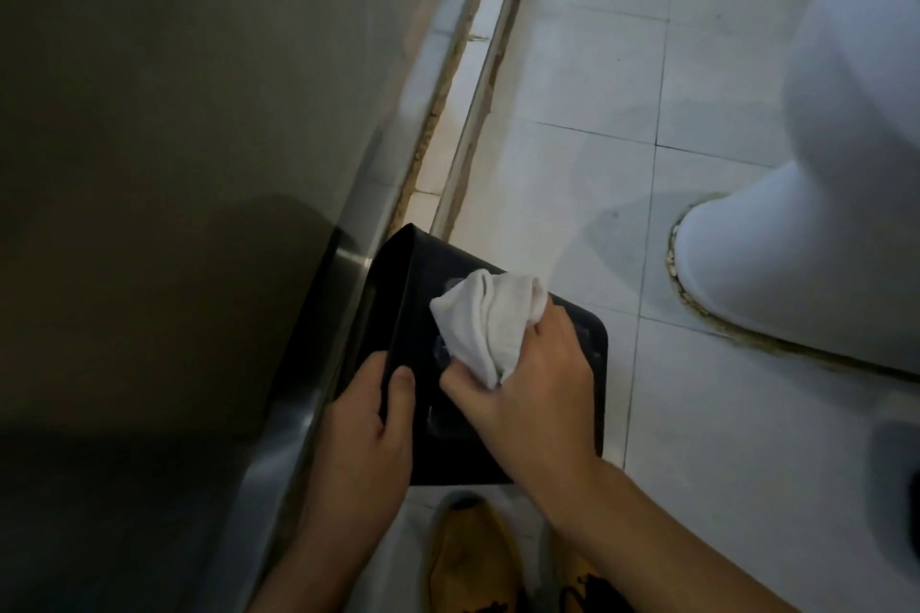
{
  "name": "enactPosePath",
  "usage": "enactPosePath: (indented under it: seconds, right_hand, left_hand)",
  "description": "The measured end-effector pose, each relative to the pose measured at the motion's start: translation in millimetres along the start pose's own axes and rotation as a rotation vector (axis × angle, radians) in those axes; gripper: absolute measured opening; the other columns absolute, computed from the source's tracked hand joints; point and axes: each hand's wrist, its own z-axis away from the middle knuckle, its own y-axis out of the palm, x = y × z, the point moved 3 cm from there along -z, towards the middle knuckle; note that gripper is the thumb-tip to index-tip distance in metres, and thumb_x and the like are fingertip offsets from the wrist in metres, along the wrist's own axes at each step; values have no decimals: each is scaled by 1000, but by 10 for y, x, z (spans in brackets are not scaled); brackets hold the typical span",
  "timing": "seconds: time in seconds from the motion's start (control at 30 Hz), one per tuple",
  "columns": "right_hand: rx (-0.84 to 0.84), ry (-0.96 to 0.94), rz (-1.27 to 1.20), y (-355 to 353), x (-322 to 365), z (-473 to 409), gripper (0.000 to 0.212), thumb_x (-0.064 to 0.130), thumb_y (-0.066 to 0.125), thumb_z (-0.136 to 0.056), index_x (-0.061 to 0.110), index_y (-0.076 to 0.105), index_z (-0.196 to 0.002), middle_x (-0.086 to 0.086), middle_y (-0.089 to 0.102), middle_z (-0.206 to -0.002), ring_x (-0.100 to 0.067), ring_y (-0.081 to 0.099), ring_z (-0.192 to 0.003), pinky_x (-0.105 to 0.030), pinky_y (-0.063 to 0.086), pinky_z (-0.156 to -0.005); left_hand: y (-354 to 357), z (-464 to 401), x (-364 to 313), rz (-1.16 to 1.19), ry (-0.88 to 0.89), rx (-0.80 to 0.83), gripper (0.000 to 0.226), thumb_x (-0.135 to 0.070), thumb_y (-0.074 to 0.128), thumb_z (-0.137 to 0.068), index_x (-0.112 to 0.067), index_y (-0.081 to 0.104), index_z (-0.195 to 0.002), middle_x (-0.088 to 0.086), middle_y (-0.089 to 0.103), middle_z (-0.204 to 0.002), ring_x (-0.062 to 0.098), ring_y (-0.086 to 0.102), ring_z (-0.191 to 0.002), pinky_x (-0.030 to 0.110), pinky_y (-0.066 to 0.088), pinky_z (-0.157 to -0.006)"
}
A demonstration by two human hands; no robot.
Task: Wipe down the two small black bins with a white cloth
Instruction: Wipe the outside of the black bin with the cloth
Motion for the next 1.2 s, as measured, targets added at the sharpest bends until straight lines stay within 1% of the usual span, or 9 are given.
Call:
enactPosePath:
  seconds: [0.07, 0.17, 0.3, 0.4, 0.57, 0.73, 0.9, 1.07, 1.2]
  right_hand:
    - [-3, -85, -91, 1, -2, 128, 40, 35, 71, -77, 17, 58, -109, 0, 58, -96, -16, 58, -86, -34, 57, -68]
    - [67, -203, -209, -28, 51, 276, 33, 41, 68, -85, 20, 59, -110, 3, 60, -97, -11, 60, -87, -33, 57, -74]
    - [59, -109, -176, 12, -41, 11, 46, 44, 66, -77, 23, 52, -115, -3, 62, -100, -14, 60, -90, -30, 56, -76]
    - [-24, 41, -74, 27, -150, -278, 54, 53, 60, -77, 10, 63, -109, -6, 65, -97, -19, 63, -85, -34, 58, -70]
    - [158, -133, -122, 3, -78, 31, 51, 47, 68, -75, 7, 68, -106, -1, 61, -102, -15, 60, -87, -30, 56, -74]
    - [209, -123, -199, 9, -81, 50, 52, 47, 68, -73, 12, 66, -111, 2, 58, -102, -11, 58, -87, -29, 55, -74]
    - [46, -10, -80, 35, -197, -341, 47, 51, 57, -77, 8, 66, -96, 2, 57, -91, -10, 53, -79, -16, 42, -68]
    - [280, -193, -188, 28, -27, 154, 47, 44, 70, -76, 9, 69, -107, 0, 59, -104, -15, 57, -89, -34, 55, -73]
    - [216, -85, -229, 23, -105, -106, 51, 38, 77, -71, 10, 65, -112, -4, 62, -104, -20, 61, -89, -40, 57, -75]
  left_hand:
    - [-11, 5, 9, -23, 11, -4, 23, -25, 45, -99, -27, 55, -78, -9, 60, -67, 5, 56, -54, 30, 43, -50]
    - [-17, 9, 39, -27, 7, -10, 24, -26, 44, -98, -27, 54, -76, -6, 60, -67, 7, 56, -56, 32, 45, -52]
    - [-21, 17, 14, -44, 62, -26, 23, -19, 46, -100, -24, 55, -79, -8, 60, -69, 4, 57, -60, 17, 40, -50]
    - [-1, 12, 2, -35, 49, -31, 22, -21, 46, -100, -25, 56, -80, -9, 60, -70, 6, 57, -59, 22, 43, -50]
    - [-7, -22, 43, -79, 56, -63, 22, -33, 43, -97, -24, 56, -81, -7, 61, -71, 9, 60, -62, 40, 49, -57]
    - [-18, 29, -1, -92, 74, -60, 26, -15, 48, -98, -26, 52, -75, -16, 60, -72, 0, 56, -62, 10, 38, -53]
    - [20, -9, -23, -74, 54, -49, 23, -19, 47, -99, -24, 55, -79, -11, 59, -68, 3, 55, -59, 14, 39, -50]
    - [3, -7, 53, -69, 15, -43, 21, -13, 48, -99, -20, 57, -81, -2, 61, -71, 8, 58, -63, 33, 48, -58]
    - [-11, 4, 10, -143, 122, -77, 27, -19, 46, -101, -17, 51, -74, -6, 54, -69, 5, 49, -56, 16, 35, -49]
